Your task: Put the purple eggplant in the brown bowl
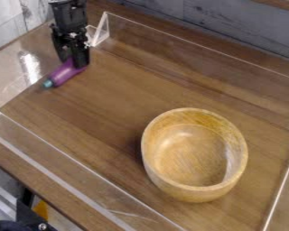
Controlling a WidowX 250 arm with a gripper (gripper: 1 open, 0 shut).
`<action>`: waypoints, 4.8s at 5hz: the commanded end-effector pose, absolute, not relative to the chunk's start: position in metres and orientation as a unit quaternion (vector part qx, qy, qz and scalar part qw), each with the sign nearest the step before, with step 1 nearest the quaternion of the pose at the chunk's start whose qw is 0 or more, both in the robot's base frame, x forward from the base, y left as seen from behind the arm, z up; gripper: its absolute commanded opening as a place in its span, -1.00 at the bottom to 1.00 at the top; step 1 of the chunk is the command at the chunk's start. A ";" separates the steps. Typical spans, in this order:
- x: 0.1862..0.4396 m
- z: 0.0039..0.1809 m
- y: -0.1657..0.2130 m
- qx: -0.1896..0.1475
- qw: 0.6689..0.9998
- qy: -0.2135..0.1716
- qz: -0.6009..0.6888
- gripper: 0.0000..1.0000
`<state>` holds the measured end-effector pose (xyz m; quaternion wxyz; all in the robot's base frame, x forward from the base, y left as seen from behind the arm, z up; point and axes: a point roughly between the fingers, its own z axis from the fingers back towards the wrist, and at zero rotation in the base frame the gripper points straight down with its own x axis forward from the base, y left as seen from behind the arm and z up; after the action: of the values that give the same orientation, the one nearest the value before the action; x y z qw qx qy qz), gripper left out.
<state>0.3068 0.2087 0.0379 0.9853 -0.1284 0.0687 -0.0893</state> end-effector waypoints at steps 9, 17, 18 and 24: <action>0.304 0.124 0.102 -0.111 0.986 0.046 -0.115 -1.00; 0.260 0.153 0.005 -0.146 0.953 0.119 -0.235 -1.00; 0.256 0.140 -0.024 -0.157 0.949 0.132 -0.238 -1.00; 0.226 0.147 -0.108 -0.142 0.917 0.160 -0.335 -1.00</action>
<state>0.2232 -0.1070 0.1332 0.9135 -0.1457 0.1919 -0.3279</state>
